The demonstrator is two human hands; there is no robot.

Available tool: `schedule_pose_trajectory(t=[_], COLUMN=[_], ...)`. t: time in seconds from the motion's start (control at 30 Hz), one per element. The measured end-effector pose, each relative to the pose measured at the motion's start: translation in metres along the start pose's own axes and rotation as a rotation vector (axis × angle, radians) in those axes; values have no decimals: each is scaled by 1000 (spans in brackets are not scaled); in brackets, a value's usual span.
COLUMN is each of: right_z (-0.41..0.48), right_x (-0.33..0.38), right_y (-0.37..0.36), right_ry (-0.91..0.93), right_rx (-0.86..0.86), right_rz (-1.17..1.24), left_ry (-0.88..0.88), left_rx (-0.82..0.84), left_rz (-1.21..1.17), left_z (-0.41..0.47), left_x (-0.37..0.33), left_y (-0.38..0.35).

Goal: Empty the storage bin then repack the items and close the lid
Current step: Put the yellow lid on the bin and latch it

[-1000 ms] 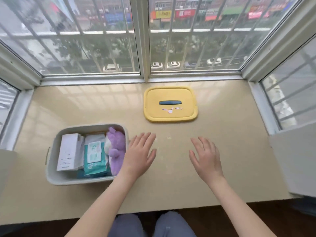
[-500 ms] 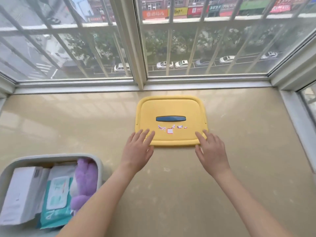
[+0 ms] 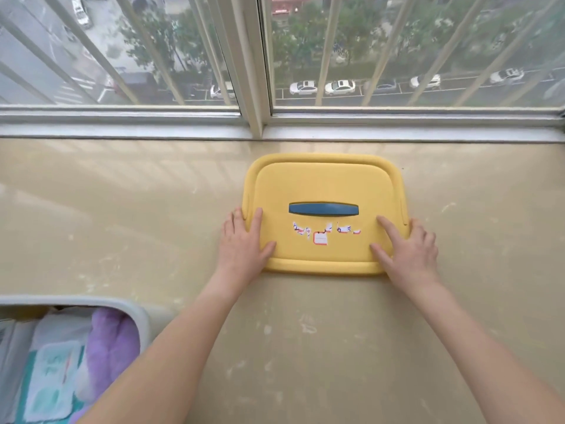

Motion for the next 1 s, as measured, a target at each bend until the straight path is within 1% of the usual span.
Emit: schedule_pose_trajectory(t=[0.13, 0.27, 0.37, 0.43, 0.53, 0.7, 0.87, 1.0], right_z=[2, -9, -31, -51, -85, -156, -227, -278], right_x=[3, 4, 7, 11, 15, 33, 59, 84], right_y=[-1, 6, 16, 28, 58, 135, 210, 239], right_ry=[-58, -106, -125, -98, -45, 34, 109, 151], right_rx=[-9, -63, -127, -144, -147, -227, -338, -427], right_rz=[167, 341, 456, 453, 367, 275, 226, 236], left_ry=[57, 124, 111, 87, 25, -67, -94, -66], left_rx=[61, 132, 129, 117, 79, 2, -84, -162], left_rz=[-133, -395, -490, -504, -501, -506, -539, -581], left_z=[-1, -13, -31, -46, -75, -139, -216, -273], left_x=[0, 0, 2, 4, 8, 16, 31, 55], left_y=[-3, 8, 22, 35, 64, 141, 216, 250])
Point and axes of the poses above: each hand's wrist, its own z-axis towards the middle knuckle, its own y-axis out of the back of the hand, x = y × z, the point moved 1 cm from there along z, towards the middle knuckle, and after that the axes turned 14 degrees about y, right-handed, at the moved point
